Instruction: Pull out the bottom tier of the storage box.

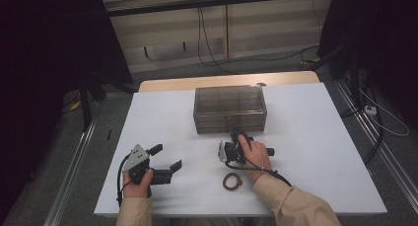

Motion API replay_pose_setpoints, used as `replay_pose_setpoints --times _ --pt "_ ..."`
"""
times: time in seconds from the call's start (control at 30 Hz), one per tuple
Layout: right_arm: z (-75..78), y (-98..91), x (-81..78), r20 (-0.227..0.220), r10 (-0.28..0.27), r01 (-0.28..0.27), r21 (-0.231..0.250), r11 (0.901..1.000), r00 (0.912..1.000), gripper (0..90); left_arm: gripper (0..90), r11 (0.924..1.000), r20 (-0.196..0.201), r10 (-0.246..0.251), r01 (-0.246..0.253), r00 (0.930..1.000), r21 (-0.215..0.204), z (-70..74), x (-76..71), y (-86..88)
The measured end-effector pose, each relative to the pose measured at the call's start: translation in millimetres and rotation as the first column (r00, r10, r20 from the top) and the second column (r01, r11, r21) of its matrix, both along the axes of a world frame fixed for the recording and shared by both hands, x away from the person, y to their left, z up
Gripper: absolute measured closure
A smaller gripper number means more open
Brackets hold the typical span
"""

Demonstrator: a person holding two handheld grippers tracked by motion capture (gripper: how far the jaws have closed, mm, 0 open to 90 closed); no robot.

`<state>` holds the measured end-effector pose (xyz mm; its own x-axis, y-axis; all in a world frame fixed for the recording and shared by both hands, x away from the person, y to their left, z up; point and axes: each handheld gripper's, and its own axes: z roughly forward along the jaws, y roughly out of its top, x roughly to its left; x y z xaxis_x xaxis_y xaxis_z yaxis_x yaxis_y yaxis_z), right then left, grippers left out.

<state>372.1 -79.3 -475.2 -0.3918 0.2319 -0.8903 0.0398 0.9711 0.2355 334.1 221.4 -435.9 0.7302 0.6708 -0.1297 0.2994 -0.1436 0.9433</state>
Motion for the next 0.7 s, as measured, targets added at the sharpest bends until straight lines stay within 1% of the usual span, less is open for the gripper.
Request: replay_pose_setpoints --times 0.1,0.17,0.2,0.27,0.3,0.33,0.37,0.43,0.57,0.6,0.63,0.67,0.7 --pt "-1.2 0.5 0.7 0.0 0.005 -0.005 -0.008 1.0 1.0 69.3 3.0 1.0 0.0 0.001 -0.001 1.0 0.003 0.1 0.0 0.1" --pt "-3.3 0.9 0.7 -0.013 -0.01 0.01 0.002 0.9999 0.9999 69.9 3.0 1.0 0.001 0.0 0.0 1.0 0.006 0.1 0.2 0.2" --pt "-3.4 0.6 3.0 -0.01 0.006 -0.006 -0.014 0.9999 0.9999 70.3 3.0 1.0 0.001 0.001 -0.001 1.0 0.005 0.1 0.2 0.1" --pt "-4.9 -0.1 5.3 -0.011 -0.004 0.004 -0.01 0.9999 0.9999 71.8 3.0 1.0 0.0 0.002 -0.002 1.0 0.004 -0.1 0.4 0.0" --pt "-5.6 -0.6 5.6 -0.023 -0.019 0.019 -0.002 0.9998 0.9996 72.0 3.0 1.0 0.001 0.002 -0.002 1.0 0.005 -0.1 0.5 0.0" --pt "-4.6 -1.3 8.4 -0.022 0.0 0.0 0.001 1.0 0.9998 72.1 3.0 1.0 0.0 0.002 -0.002 1.0 0.005 -0.2 0.5 -0.1" --pt "-4.7 -1.1 8.5 -0.021 0.004 -0.005 -0.008 1.0 0.9998 73.1 3.0 1.0 0.0 0.002 -0.002 1.0 0.006 -0.3 0.6 -0.2" --pt "-6.7 0.2 7.2 -0.027 0.005 -0.005 -0.022 0.9997 0.9996 75.5 3.0 1.0 0.0 0.001 -0.001 1.0 0.007 -0.4 0.7 -0.5" --pt "-7.7 0.0 7.7 -0.031 0.012 -0.012 -0.022 0.9997 0.9995 73.8 3.0 1.0 0.0 0.001 -0.001 1.0 0.008 -0.3 0.7 -0.5" --pt "-8.4 -0.6 8.1 -0.04 0.003 -0.004 -0.021 0.9998 0.9992 74.7 3.0 1.0 0.0 0.002 -0.002 1.0 0.005 -0.2 0.5 -0.5" --pt "-8.6 -1.6 10.1 -0.036 0.014 -0.015 -0.032 0.9994 0.9993 75.0 3.0 1.0 0.0 0.002 -0.002 1.0 0.003 -0.2 0.6 -0.5" --pt "-9.5 -1.9 9.3 -0.048 -0.008 0.007 -0.025 0.9997 0.9988 74.9 3.0 1.0 0.0 0.002 -0.002 1.0 0.004 -0.3 0.6 -0.6" --pt "-8.9 -2.4 11.1 -0.042 0.007 -0.008 -0.028 0.9996 0.9991 75.1 3.0 1.0 0.0 0.002 -0.002 1.0 0.005 -0.4 0.8 -0.6"
